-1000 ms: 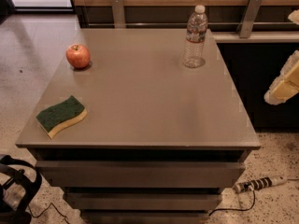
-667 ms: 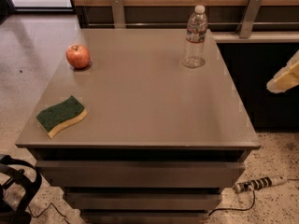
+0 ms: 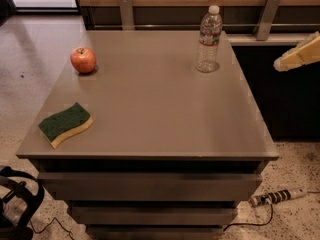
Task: Move water bottle near sponge
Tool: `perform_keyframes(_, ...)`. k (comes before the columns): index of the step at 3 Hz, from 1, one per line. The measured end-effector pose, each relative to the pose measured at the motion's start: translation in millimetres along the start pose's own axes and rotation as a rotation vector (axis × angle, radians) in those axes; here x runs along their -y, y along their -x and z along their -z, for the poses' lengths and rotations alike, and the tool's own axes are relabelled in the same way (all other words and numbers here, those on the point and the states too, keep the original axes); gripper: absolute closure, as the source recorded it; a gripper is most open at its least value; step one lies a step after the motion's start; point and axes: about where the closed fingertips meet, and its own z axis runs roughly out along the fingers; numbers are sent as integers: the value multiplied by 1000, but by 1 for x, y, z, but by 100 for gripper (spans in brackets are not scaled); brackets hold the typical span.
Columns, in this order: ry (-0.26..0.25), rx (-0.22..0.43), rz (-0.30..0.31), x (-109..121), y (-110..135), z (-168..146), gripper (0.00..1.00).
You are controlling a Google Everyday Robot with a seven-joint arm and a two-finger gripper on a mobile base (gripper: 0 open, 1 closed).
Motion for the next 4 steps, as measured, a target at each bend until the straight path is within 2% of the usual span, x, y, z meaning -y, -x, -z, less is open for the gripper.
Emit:
perform_keyframes(1, 3, -1, -1, 0, 0, -2, 0)
perform_keyframes(2, 62, 20, -32, -6, 6, -39, 0)
perform_keyframes(4, 174, 139, -88, -25, 24, -106, 0)
